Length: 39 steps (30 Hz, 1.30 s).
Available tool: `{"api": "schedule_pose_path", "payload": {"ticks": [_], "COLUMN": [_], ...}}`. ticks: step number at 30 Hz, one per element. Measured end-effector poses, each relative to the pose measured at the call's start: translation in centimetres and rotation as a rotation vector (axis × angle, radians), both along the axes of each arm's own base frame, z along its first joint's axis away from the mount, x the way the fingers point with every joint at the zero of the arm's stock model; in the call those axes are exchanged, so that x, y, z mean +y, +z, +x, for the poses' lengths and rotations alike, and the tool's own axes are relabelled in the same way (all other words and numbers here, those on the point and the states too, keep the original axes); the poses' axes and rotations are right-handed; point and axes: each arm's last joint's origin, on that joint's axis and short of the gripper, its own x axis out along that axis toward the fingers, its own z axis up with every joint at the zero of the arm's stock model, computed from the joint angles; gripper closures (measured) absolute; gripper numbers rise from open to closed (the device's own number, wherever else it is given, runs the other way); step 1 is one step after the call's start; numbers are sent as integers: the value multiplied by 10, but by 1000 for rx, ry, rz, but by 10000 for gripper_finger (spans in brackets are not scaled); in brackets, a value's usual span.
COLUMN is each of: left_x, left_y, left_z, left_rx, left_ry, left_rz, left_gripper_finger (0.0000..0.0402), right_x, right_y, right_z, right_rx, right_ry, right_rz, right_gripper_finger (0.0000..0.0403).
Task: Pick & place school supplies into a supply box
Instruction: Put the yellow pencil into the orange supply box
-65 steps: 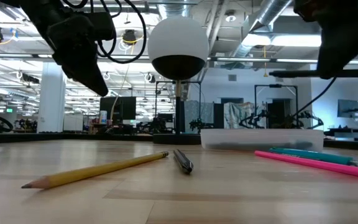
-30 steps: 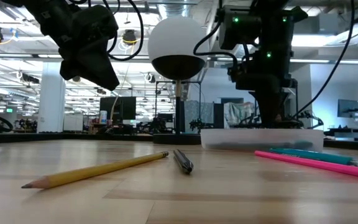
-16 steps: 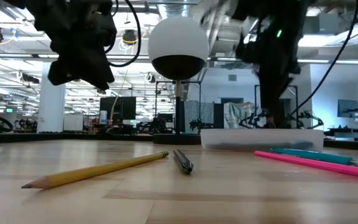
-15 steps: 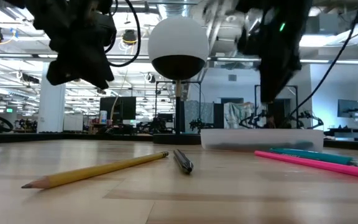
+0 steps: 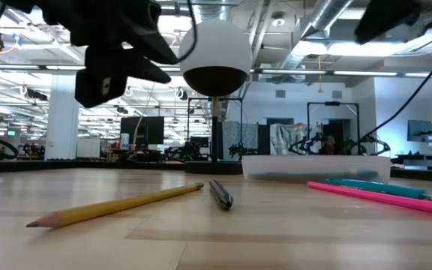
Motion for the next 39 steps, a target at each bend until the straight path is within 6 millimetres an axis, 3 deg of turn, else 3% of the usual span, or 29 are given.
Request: {"api": "schedule_pose_path", "payload": {"ticks": [7,15,22,33,39], "left_x": [-27,-38,-40,-37,-39], "left_y": [-13,-14,-25,-32,-49], "left_z": [40,69,86,86,90], "left_rx": [133,491,572,615,655], "left_ry": [-14,70,59,80,57], "left_rz": [69,196,171,165,143], "left_gripper_finger": [313,313,313,301,280], "right_x": [15,27,34,36,36], "right_y": [7,6,6,6,6], "right_z": [-42,-70,-80,-83,-84], "right_rx": [-77,-100,-123,-125,-120], "right_ry": [-25,-14,20,37,37], "right_rz": [-15,15,24,32,24], "right_gripper_finger": [290,290,290,290,290]}}
